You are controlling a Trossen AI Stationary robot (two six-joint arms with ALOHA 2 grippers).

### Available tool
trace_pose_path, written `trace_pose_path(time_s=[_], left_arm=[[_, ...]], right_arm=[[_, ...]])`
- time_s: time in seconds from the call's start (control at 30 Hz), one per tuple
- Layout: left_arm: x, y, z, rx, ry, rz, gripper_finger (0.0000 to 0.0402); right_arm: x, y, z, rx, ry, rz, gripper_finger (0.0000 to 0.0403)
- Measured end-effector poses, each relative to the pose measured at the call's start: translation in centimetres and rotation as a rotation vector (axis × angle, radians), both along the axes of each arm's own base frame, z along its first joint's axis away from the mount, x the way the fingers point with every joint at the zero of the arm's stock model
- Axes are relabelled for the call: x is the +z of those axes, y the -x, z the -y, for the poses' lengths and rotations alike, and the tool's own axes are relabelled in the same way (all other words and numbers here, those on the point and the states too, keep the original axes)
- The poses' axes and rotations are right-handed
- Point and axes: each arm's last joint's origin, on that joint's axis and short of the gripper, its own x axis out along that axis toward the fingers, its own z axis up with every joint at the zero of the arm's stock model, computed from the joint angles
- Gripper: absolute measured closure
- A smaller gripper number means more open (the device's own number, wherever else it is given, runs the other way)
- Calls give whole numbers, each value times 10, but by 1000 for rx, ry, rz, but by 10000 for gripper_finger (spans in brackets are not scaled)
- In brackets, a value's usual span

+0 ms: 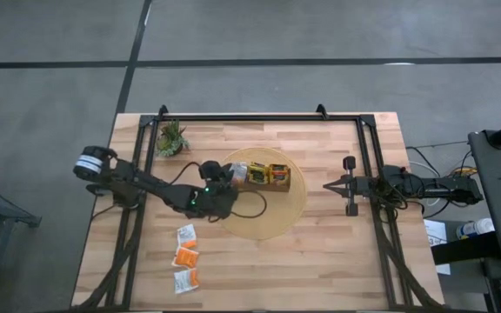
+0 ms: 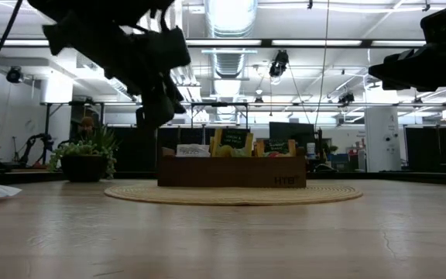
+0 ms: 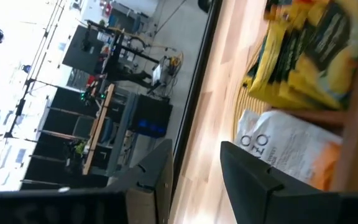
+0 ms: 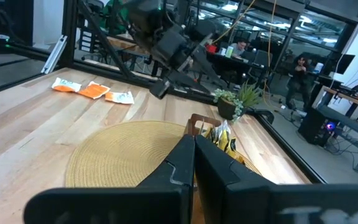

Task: Pick & Place Tea
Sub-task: Put the white tea bag into the left section of the wooden organizer

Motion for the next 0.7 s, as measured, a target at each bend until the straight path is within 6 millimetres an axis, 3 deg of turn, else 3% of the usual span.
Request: trace_pose_path(time_s=[0.37, 0.7], left_arm=[[15, 18, 40, -102, 90, 134, 273], [34, 46, 85, -211, 163, 292, 273]], right_arm=[[0, 0, 0, -1, 0, 1, 394], [0, 0, 0, -1, 0, 2, 394]])
